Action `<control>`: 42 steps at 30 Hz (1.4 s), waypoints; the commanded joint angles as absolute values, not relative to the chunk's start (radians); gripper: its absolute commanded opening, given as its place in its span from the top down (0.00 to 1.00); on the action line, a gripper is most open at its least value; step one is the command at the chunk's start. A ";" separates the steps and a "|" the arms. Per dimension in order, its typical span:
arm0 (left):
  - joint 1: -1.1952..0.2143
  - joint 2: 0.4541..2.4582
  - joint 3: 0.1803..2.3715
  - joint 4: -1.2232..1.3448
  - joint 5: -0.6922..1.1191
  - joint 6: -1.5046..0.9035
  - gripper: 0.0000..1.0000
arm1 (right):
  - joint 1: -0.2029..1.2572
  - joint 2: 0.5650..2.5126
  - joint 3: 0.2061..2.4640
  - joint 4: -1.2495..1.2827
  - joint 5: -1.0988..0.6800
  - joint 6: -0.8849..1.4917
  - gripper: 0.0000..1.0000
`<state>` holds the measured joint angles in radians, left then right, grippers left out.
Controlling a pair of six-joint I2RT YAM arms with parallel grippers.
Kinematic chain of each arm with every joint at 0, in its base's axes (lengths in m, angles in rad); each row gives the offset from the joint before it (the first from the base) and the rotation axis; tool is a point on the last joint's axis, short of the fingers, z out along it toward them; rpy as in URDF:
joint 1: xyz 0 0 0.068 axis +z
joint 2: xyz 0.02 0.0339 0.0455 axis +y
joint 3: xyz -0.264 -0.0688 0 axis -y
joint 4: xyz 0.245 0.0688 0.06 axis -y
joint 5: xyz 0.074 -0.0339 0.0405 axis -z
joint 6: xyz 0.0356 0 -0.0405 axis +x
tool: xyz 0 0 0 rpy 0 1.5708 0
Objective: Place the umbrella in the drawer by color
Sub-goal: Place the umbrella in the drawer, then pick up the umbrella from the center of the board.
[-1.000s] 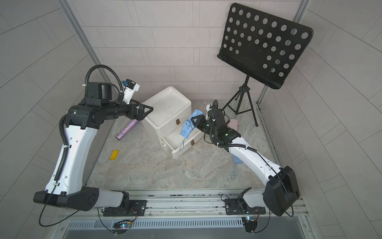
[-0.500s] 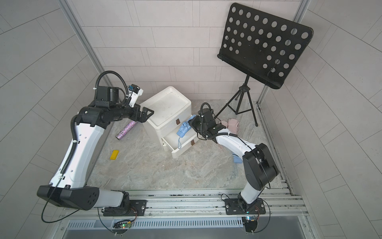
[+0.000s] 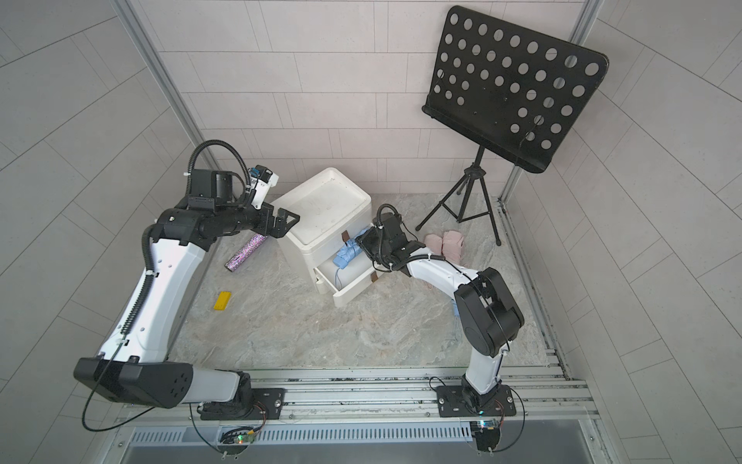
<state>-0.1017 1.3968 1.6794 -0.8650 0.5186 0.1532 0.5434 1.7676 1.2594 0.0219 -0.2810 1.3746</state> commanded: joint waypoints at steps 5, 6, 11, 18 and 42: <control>-0.091 1.375 1.667 -0.849 0.544 0.146 0.00 | 0.558 1.772 1.302 0.068 -0.283 1.398 0.41; -0.089 1.374 1.667 -0.847 0.545 0.145 0.00 | 0.558 1.769 1.302 0.064 -0.282 1.398 0.39; -0.090 1.372 1.669 -0.846 0.555 0.141 0.00 | 0.558 1.731 1.289 0.031 -0.257 1.374 0.34; -0.088 1.361 1.670 -0.847 0.561 0.138 0.00 | 0.543 1.590 1.244 -0.061 -0.161 1.285 0.32; -0.120 1.336 1.708 -0.971 0.960 -0.015 0.00 | 0.135 1.275 1.175 -0.736 -0.019 0.545 0.20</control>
<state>-0.1055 1.3624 1.7142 -0.9436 0.8612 0.0212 0.1814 1.2869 1.2270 -0.6155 -0.0544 0.6506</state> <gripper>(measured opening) 0.999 0.797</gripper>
